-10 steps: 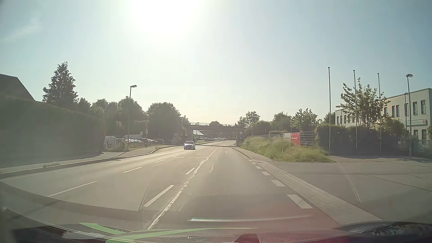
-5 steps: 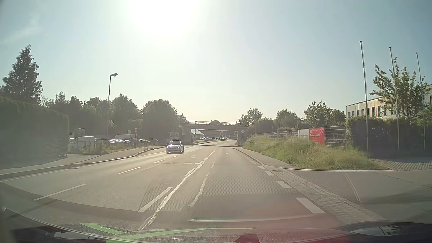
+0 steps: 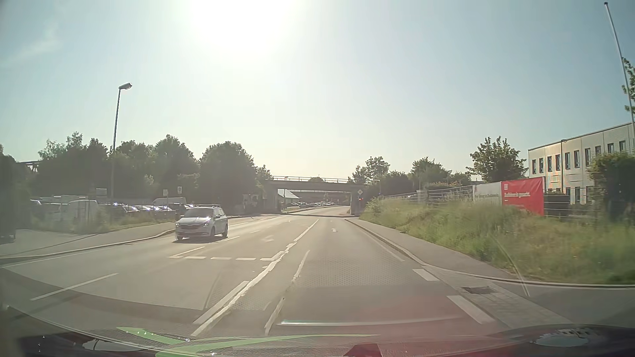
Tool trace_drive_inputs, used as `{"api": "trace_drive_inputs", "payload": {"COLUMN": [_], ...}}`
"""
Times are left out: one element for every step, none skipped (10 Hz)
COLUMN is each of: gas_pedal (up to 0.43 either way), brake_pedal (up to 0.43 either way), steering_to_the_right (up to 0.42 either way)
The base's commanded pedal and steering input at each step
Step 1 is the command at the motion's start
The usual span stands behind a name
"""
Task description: Follow the waypoints while adhering to traffic rules and regulations
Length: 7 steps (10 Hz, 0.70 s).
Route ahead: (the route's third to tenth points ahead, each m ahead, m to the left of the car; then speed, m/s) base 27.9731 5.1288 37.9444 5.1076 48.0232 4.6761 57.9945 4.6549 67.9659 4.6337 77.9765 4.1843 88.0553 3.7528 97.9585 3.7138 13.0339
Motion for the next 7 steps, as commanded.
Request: {"api": "trace_drive_inputs", "payload": {"gas_pedal": [0.0, 0.0, 0.0, 0.0, 0.0, 0.0, 0.0], "brake_pedal": [0.0, 0.0, 0.0, 0.067, 0.177, 0.201, 0.213], "steering_to_the_right": [0.0, 0.0, 0.001, 0.001, 0.001, 0.001, 0.001]}}
